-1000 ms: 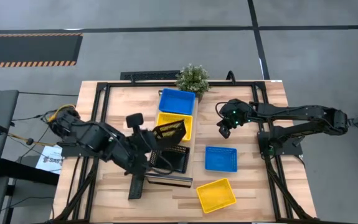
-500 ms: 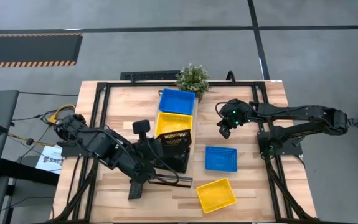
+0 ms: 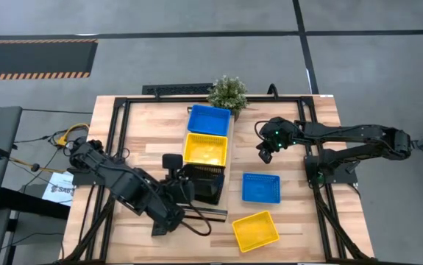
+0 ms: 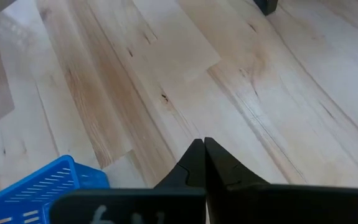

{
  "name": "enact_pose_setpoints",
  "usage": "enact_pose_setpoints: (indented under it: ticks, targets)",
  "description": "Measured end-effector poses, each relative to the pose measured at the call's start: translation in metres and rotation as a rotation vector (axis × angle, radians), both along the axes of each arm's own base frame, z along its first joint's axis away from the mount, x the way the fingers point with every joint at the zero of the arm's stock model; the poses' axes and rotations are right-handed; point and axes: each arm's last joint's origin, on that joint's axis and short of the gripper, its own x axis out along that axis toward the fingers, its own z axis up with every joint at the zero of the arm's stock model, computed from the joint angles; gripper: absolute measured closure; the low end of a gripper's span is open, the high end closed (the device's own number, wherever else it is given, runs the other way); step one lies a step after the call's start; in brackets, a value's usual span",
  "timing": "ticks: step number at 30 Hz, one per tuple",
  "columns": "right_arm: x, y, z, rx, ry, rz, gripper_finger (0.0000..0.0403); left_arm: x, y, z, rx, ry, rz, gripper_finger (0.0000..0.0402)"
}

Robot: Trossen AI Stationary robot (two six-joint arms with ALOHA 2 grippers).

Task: Stack baskets on shelf by color
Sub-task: Stack the black basket on top of the black basket on the shelf

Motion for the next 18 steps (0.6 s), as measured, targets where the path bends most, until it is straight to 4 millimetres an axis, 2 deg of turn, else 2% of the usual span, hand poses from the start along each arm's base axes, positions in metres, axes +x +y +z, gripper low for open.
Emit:
enact_pose_setpoints:
  ticks: [18]
  targets:
    - [0.0,0.0,0.0,0.013,0.001,-0.009,0.0396,0.006,-0.015,-0.014,0.07,0.054,-0.07,0.0402]
